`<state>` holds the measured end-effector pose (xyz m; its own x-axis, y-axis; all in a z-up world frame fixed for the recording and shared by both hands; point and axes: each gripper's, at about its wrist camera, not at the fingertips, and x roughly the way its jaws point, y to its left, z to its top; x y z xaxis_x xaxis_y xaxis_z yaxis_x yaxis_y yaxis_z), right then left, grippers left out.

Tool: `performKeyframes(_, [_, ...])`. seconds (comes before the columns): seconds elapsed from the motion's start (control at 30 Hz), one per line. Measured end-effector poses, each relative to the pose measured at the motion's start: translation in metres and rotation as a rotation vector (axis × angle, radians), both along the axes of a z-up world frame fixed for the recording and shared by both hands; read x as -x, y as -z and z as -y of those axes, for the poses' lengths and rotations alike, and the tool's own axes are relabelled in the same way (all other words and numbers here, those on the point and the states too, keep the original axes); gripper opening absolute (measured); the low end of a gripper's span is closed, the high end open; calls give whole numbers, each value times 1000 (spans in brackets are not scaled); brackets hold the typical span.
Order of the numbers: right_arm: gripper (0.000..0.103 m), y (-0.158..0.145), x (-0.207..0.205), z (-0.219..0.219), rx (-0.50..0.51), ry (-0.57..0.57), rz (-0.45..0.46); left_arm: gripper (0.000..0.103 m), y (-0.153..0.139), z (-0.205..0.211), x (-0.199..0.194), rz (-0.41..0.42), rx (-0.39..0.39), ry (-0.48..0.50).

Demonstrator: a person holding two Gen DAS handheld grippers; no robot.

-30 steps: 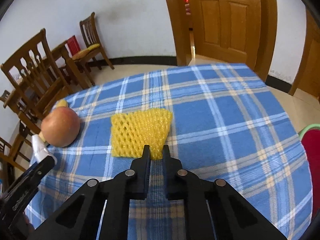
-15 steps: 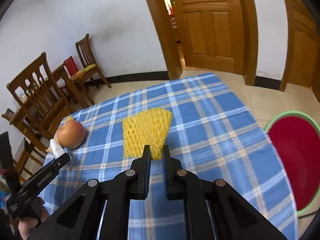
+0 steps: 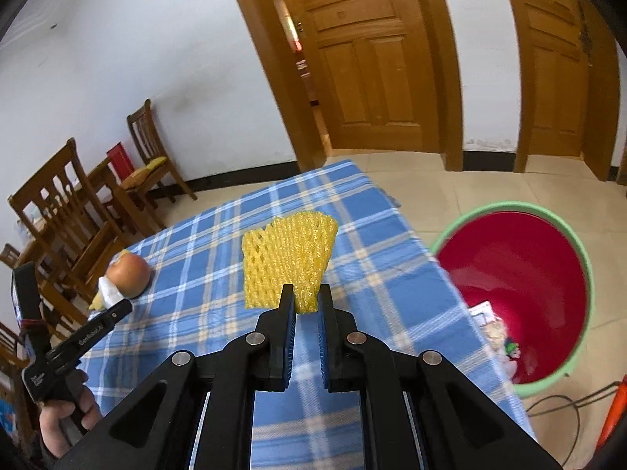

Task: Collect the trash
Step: 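Carry the yellow foam net over the red bucket and open the right tool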

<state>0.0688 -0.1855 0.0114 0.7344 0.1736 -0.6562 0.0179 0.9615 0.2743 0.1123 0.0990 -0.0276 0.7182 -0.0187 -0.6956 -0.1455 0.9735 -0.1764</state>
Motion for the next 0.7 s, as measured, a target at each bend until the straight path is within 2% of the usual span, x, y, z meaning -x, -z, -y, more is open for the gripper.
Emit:
performKeyframes(0.3, [10,1,23,41,-20,80,2,41,-16,28,12,22,-20,65])
performKeyframes(0.7, [10,6,48,87,-57,167,7,41,-36,76,28,31,17,184])
